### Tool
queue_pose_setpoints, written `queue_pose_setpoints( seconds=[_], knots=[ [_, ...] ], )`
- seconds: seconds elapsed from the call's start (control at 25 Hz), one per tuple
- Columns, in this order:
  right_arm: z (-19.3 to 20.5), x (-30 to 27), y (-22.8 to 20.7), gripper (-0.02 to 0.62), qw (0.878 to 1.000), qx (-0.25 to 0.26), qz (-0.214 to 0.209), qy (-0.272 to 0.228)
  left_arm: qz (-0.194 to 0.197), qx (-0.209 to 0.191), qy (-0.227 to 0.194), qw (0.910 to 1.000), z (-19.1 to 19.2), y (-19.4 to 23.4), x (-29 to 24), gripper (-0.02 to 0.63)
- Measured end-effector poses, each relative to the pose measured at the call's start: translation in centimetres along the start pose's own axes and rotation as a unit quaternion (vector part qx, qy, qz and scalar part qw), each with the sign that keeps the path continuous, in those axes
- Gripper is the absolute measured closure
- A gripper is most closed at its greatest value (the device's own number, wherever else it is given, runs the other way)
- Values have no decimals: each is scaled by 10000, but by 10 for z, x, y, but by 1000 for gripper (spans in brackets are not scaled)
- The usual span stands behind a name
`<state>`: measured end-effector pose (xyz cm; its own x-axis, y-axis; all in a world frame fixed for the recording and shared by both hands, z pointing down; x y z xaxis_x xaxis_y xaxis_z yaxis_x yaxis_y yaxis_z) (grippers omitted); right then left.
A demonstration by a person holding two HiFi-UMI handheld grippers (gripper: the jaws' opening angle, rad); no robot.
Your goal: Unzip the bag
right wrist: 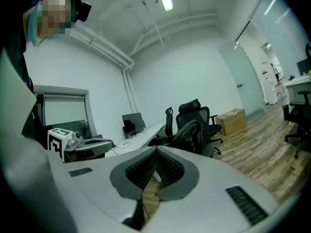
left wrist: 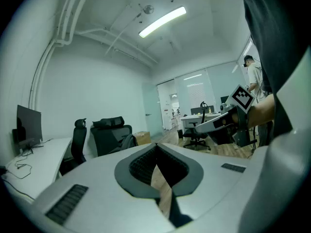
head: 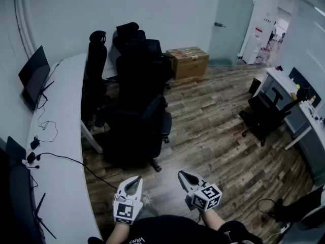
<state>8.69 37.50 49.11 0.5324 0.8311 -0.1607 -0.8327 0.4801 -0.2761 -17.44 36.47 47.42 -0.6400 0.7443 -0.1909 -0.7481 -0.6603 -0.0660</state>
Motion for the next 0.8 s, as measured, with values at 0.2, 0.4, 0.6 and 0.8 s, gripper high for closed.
queue_pose_setpoints(
  seconds=[0.2,0.4,0.6,0.8],
  knots=[
    [2,18,6,552,10000,45,-33,8,-34,-11,-17,10000,0,-17,13,588],
    [3,22,9,551,9994,-66,-332,-104,-78,-50,-31,10000,-2,-27,18,588],
    [2,7,9,548,9993,9,-378,-79,-191,-42,29,9998,2,-10,9,574],
    [2,-28,-4,503,9991,-27,-415,17,-66,137,171,9997,10,25,-25,447]
  ],
)
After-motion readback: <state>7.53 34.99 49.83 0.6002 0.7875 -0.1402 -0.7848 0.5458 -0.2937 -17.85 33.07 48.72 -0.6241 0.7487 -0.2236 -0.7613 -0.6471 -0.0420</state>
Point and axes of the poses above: the fingertips, and each gripper's own axes: x backward along the fingers, y to its left, z out of its underside, the point moved 9 cm from there along x, backward along the fingers, and after that the axes turned 5 degrees about x, right-handed, at the moved point
